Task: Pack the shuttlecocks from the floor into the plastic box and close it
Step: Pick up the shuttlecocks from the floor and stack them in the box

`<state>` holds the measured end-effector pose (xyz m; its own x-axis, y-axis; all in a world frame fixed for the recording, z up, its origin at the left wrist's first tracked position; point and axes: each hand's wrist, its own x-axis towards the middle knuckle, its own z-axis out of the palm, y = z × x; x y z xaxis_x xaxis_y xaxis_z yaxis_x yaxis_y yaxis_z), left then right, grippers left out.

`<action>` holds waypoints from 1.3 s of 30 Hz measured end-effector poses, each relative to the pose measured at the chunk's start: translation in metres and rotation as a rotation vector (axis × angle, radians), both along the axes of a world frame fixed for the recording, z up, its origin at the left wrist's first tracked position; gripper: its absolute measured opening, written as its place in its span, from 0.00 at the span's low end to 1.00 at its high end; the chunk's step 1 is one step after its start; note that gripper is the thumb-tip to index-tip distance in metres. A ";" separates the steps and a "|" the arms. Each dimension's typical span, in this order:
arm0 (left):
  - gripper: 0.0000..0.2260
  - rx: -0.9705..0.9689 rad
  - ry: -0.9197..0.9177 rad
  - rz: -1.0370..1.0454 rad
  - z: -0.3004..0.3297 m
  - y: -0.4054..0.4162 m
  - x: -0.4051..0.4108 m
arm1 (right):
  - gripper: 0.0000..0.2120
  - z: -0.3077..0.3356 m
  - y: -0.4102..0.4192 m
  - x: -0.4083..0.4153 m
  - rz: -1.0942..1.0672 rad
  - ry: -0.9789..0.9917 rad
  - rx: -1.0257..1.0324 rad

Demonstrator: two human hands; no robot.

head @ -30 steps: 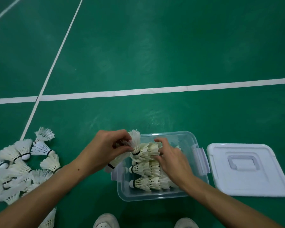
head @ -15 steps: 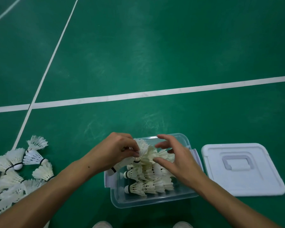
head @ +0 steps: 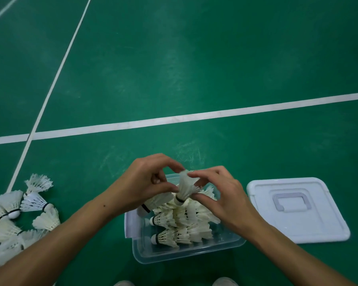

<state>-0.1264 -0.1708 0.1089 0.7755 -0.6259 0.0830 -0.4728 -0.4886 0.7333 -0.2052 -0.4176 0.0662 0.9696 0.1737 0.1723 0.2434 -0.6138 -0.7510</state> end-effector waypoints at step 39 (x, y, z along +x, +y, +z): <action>0.19 -0.090 0.178 0.195 -0.016 -0.006 -0.025 | 0.24 0.001 0.006 -0.006 -0.073 0.272 -0.092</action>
